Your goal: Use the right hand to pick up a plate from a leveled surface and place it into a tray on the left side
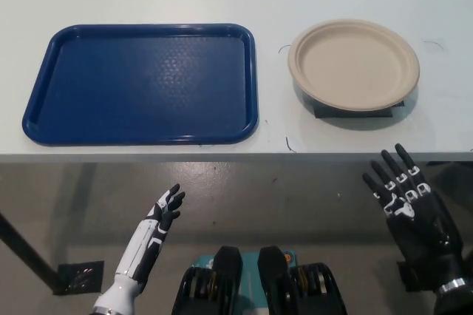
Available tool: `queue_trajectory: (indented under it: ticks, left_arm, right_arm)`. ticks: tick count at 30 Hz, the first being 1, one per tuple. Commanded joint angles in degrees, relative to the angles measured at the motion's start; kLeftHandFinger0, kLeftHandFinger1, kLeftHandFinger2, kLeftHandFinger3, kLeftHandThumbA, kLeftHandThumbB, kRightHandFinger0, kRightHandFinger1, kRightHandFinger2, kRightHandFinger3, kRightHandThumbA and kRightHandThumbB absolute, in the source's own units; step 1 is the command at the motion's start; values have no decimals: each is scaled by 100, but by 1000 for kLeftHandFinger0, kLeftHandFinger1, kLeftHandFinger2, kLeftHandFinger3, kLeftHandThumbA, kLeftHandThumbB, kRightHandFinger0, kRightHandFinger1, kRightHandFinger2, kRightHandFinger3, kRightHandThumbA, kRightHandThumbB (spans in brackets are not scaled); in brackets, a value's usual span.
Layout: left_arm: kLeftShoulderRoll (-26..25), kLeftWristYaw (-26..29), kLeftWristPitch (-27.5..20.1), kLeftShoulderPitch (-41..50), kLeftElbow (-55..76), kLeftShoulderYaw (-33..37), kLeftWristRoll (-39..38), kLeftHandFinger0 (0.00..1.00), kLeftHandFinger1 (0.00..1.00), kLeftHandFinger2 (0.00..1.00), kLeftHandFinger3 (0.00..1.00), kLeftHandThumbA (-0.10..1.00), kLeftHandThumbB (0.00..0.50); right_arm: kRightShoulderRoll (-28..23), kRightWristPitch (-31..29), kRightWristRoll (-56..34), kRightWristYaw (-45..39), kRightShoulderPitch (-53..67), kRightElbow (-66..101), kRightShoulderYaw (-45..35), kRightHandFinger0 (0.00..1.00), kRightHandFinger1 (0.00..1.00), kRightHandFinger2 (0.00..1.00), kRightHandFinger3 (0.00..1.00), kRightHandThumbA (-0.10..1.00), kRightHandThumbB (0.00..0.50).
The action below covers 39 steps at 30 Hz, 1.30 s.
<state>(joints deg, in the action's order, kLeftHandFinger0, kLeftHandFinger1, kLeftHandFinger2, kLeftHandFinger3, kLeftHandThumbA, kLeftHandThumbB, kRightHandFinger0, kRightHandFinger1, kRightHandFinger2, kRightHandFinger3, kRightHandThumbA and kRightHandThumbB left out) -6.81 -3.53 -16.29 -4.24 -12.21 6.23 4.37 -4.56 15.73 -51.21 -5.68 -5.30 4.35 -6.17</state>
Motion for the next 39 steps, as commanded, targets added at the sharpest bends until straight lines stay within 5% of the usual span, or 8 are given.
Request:
queue_trajectory:
  ticks: [1, 39]
  left_arm:
    - [-71, -72, -416, -185, 206, 7, 56, 1000, 1000, 1000, 1000, 1000, 99]
    - [-87, -60, -506, -303, 124, -36, 101, 1000, 1000, 1000, 1000, 1000, 89]
  right_arm:
    - [160, 1120, -2511, 482, -620, 300, -398, 1000, 1000, 1000, 1000, 1000, 310]
    - [-71, 1120, -2189, 1294, -1117, -775, -396, 1000, 1000, 1000, 1000, 1000, 296]
